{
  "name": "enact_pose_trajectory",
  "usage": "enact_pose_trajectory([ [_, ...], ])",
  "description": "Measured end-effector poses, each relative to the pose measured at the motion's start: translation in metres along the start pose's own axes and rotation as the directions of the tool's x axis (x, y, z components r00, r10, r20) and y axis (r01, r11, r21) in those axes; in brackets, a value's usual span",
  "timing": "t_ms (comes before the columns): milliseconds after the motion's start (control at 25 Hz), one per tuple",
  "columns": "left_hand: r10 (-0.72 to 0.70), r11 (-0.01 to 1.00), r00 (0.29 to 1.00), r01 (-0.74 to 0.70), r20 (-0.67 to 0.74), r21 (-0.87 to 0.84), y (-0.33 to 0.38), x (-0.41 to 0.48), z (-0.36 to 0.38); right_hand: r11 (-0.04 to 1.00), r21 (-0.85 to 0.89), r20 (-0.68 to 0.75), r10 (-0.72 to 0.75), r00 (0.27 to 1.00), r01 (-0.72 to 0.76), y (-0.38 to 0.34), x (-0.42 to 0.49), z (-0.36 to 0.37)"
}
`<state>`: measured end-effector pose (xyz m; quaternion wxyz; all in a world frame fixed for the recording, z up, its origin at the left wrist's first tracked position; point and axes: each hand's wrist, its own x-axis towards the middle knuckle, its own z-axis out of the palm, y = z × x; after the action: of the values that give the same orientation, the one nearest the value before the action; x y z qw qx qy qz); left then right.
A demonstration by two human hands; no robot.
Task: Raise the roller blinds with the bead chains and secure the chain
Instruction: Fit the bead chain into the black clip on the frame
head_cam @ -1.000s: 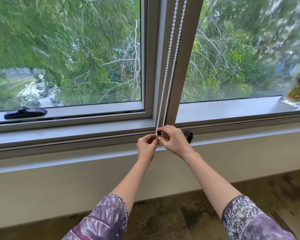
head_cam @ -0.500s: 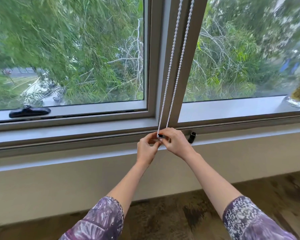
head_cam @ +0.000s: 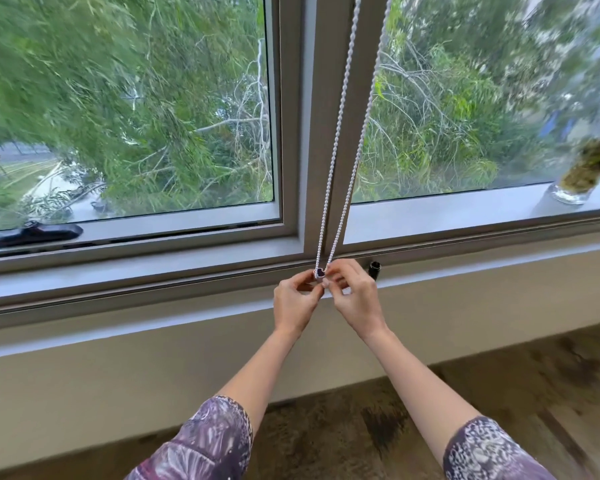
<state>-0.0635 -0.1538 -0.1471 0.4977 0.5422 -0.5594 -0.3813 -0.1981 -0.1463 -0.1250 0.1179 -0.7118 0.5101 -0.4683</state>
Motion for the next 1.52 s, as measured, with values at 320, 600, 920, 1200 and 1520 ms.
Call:
enact_pose_trajectory([
  [320,0.048,0.999,0.993,-0.05,0.105,0.019,0.007,0.001,0.011,0.941,0.14,0.269,0.263,0.927,-0.308,0.011,0.017,-0.017],
  [600,0.032,0.999,0.992,-0.029,0.119,-0.027,0.01,0.005,0.029,0.975,-0.004,0.242,0.216,0.946,-0.222,0.023,0.028,-0.031],
  [920,-0.093,0.984,0.995,0.087,0.031,0.154,0.009,0.01,0.065,0.965,-0.032,0.112,0.262,0.959,-0.26,0.056,0.021,-0.064],
  [1200,-0.094,0.958,0.995,0.097,-0.025,0.268,0.007,0.015,0.107,0.962,-0.096,0.012,0.26,0.966,-0.257,0.081,0.02,-0.094],
  [1520,-0.082,0.921,0.994,0.102,-0.07,0.376,0.008,0.027,0.136,0.964,-0.084,0.002,0.253,0.967,-0.252,0.094,0.027,-0.102],
])
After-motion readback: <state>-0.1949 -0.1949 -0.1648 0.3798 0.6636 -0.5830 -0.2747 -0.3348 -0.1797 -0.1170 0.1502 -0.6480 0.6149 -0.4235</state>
